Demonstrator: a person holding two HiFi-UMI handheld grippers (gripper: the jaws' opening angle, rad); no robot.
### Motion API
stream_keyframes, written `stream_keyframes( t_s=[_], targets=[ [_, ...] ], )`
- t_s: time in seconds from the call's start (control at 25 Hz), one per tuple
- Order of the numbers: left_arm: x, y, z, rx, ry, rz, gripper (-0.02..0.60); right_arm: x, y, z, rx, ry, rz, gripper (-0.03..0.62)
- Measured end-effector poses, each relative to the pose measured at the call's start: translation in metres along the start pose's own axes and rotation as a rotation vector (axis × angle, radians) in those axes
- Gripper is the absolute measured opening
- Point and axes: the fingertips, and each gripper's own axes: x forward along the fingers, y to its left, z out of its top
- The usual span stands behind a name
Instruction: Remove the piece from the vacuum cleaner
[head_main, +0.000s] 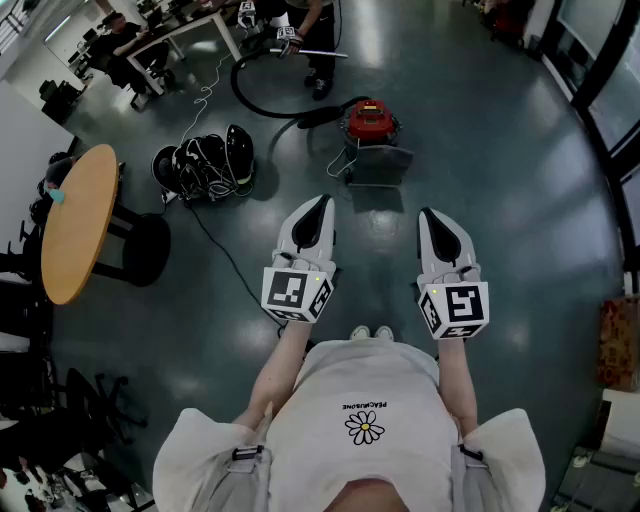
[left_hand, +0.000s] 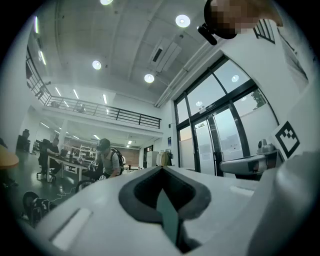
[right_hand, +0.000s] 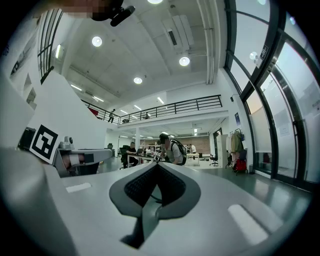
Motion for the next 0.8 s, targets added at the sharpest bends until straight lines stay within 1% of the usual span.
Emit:
stream_keyframes(
  t_s=[0.2,0.44,0.56,0.68,0.76,0.8],
  targets=[
    [0.014,0.005,0.0,0.004,0.006,-0.002,0.003,0.009,-0.011,-0.003,0.003,0.008,-0.005,0.023],
    [0.027,-0.002,-0.018,-0.004,0.049,-0.002,0.002,0.01,-0.03,-0.018,0.018,0.038,-0.009,0.023],
    [0.029,-0.012,-0.031,-0.004,0.089,-0.013,0.002,0.007,-0.04,-0.027,0.027,0.054,0.005,0.023],
    [0.033,-0.02,-0.05,0.014,0.143,-0.039,0.002,0.007,-0.044,-0.04,0.014,0.075,0.05,0.023],
    [0.04,-0.022,-0.066,0.033,0.186,-0.056,0.003,0.014,-0.049,-0.055,-0.007,0.1,0.079,0.023],
    [0.043,-0.021,-0.075,0.03,0.21,-0.061,0.003,0.018,-0.052,-0.064,-0.01,0.116,0.089,0.023]
  ],
)
